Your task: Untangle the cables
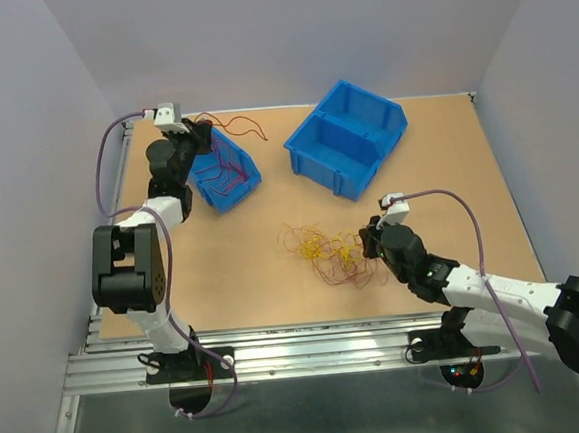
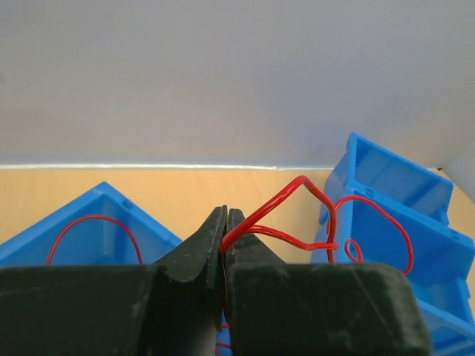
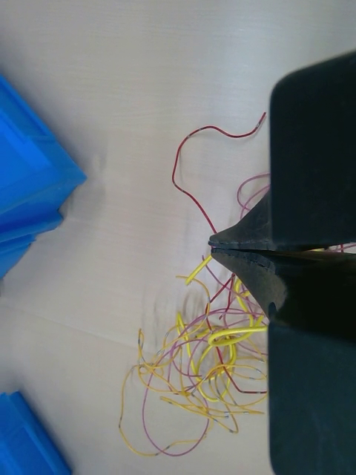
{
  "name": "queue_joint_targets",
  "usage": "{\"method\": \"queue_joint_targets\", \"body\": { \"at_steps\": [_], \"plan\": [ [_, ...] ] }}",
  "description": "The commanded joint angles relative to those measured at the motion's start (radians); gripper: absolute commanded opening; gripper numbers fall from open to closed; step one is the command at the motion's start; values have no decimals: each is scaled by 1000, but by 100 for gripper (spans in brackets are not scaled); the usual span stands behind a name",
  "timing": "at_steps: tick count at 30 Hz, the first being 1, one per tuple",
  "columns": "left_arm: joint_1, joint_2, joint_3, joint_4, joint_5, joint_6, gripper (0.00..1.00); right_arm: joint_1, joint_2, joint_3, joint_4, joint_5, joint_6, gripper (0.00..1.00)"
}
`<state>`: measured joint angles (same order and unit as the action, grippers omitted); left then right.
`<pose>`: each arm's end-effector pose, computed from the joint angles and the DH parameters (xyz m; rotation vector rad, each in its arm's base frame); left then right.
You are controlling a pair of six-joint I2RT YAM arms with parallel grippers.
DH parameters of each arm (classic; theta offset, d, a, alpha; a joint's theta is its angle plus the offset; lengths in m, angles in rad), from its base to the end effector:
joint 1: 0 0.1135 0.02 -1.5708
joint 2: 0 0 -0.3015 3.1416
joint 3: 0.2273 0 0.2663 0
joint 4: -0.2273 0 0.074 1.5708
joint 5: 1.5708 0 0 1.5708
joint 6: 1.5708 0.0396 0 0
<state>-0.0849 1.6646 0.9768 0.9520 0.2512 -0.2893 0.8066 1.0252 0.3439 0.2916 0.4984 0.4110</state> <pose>0.3930 -0.0433 0.3247 0.0815 1.3281 -0.4819 0.1545 0.1338 0.2131 -0.0555 1.9241 0.3313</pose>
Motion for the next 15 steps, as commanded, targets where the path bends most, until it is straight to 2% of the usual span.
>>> {"method": "queue_joint_targets", "body": {
  "at_steps": [1, 4, 8, 11, 15],
  "plan": [
    [83, 14, -12, 237, 134, -8, 0, 6, -43, -36, 58, -4, -14, 1],
    [151, 20, -55, 278, 213, 42, 0, 6, -66, -45, 61, -14, -18, 1],
    [212, 52, -86, 384, 432, 79, 0, 6, -74, -51, 67, -24, -21, 1],
    [246, 125, -44, 386, 584, 47, 0, 6, -67, -48, 69, -27, -24, 1],
    [296, 193, -26, 473, 664, -14, 0, 6, -59, -43, 69, -27, -23, 0]
  ]
}}
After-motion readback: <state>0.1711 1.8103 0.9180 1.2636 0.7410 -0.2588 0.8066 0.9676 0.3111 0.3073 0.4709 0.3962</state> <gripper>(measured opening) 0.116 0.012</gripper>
